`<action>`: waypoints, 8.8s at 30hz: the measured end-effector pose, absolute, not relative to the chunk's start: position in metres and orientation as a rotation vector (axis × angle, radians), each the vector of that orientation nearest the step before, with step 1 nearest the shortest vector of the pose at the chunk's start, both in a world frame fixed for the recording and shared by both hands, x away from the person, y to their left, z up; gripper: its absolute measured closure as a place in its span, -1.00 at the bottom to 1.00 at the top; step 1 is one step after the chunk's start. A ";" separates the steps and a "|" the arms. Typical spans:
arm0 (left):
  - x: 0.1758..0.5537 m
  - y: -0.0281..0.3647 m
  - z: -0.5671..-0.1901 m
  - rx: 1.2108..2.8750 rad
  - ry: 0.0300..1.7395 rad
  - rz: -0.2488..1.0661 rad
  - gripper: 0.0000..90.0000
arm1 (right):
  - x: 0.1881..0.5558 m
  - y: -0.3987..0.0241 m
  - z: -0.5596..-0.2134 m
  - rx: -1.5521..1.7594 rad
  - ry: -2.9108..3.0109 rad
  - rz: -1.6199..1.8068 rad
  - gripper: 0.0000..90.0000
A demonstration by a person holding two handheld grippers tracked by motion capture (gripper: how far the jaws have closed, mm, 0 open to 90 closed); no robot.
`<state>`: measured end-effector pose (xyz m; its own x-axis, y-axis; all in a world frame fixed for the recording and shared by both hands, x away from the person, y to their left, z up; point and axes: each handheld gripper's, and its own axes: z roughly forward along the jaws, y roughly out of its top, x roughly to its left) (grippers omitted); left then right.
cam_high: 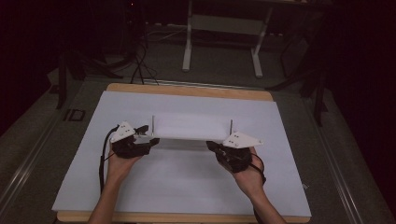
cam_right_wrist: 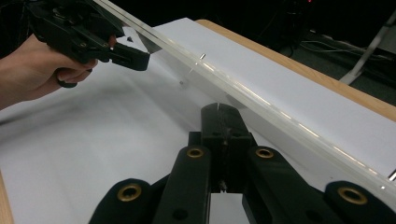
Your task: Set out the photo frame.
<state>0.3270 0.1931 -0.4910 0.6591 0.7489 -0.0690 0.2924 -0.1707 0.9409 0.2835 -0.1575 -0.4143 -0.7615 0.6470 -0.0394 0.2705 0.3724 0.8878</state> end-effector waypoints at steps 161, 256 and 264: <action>0.381 0.169 -0.490 1.563 0.972 0.759 -0.34 | 0.414 -0.232 -0.478 1.036 2.068 1.351 0.00; 0.344 0.163 -0.463 1.653 1.142 0.591 -0.32 | 0.367 -0.237 -0.463 1.158 2.112 1.362 0.04; 0.336 0.160 -0.466 1.646 1.140 0.615 -0.33 | 0.363 -0.239 -0.467 1.157 2.117 1.369 0.04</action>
